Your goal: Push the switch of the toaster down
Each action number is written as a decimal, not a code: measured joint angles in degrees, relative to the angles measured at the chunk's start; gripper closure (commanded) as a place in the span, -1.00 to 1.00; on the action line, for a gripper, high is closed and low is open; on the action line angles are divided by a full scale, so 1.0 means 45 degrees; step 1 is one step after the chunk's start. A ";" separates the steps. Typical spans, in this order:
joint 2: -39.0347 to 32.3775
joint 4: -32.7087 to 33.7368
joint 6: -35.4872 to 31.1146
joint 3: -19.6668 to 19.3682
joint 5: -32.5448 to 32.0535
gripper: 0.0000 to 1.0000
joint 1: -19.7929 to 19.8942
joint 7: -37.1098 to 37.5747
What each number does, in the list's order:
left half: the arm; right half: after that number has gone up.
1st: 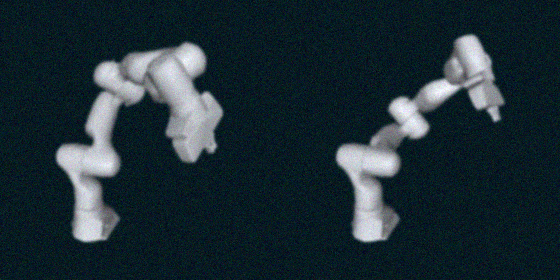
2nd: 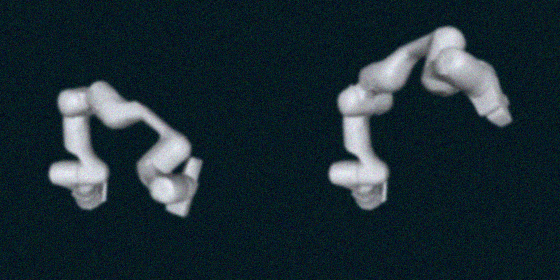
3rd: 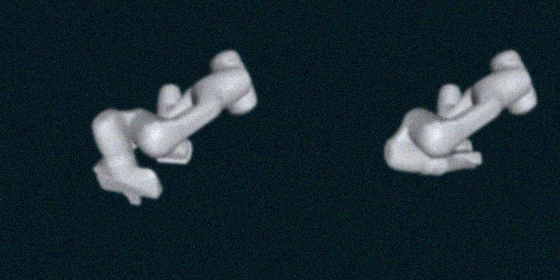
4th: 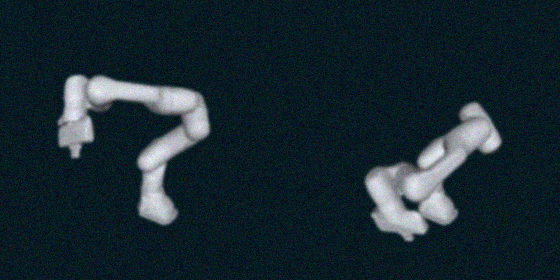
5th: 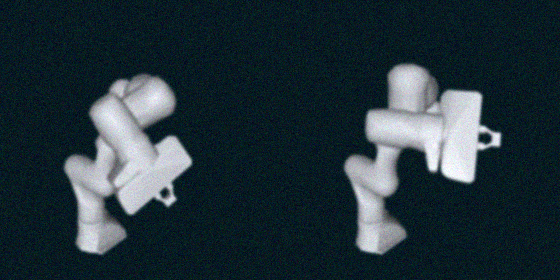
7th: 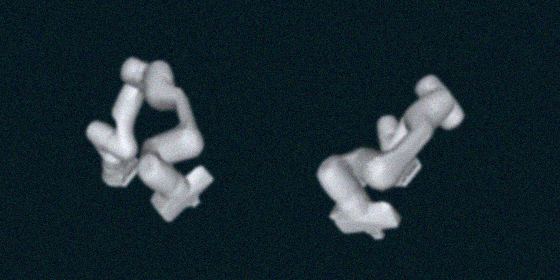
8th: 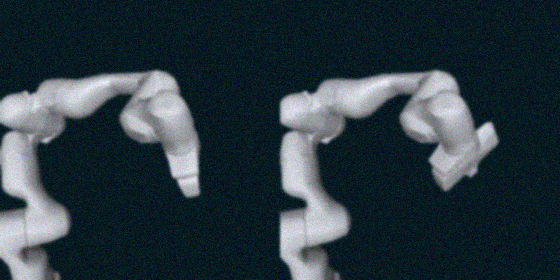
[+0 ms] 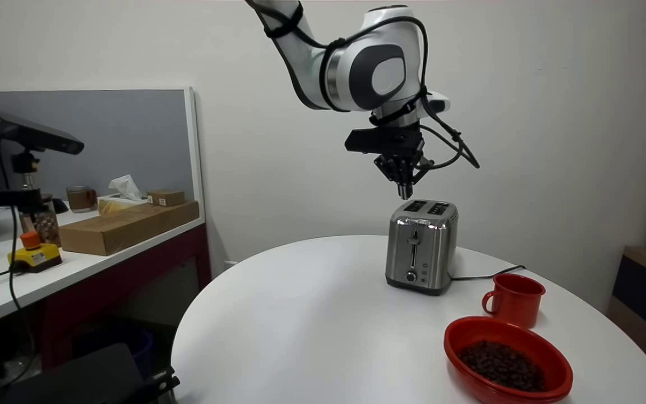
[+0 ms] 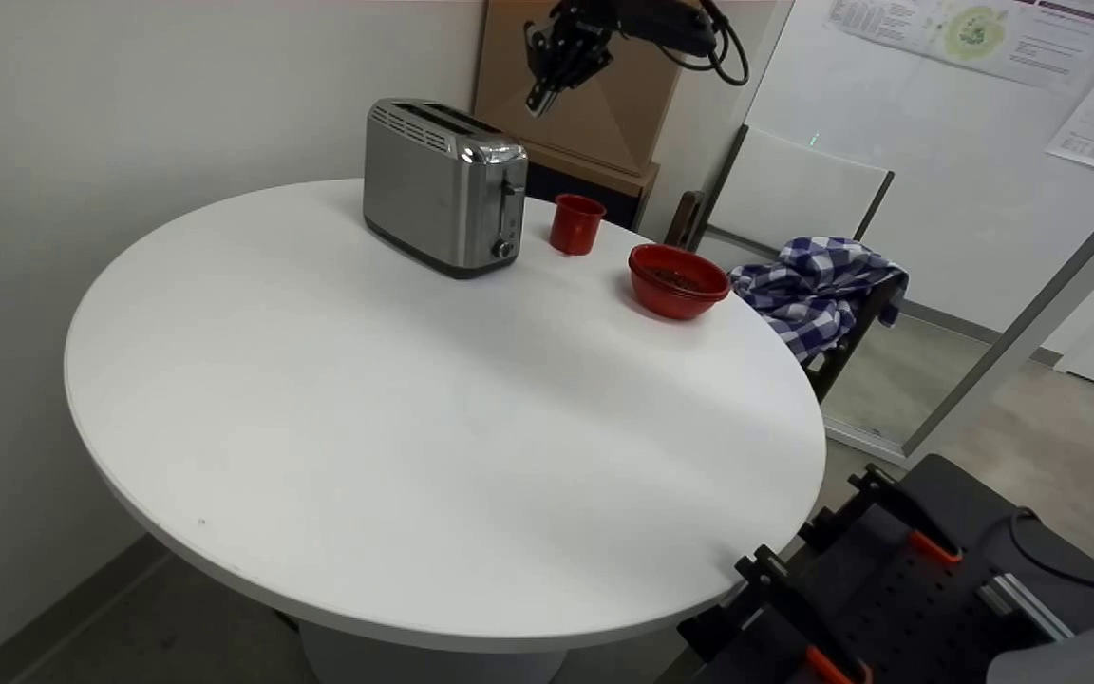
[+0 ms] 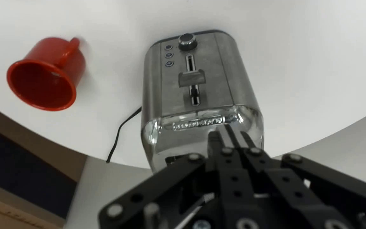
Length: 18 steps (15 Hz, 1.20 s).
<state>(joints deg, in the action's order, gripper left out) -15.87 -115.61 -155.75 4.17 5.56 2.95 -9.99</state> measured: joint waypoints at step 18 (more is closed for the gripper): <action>-0.2015 0.2021 0.1371 -0.0146 0.0007 0.99 0.0199 -0.0594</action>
<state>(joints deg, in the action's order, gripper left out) -24.94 -106.52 -149.58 3.51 5.59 3.84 -12.67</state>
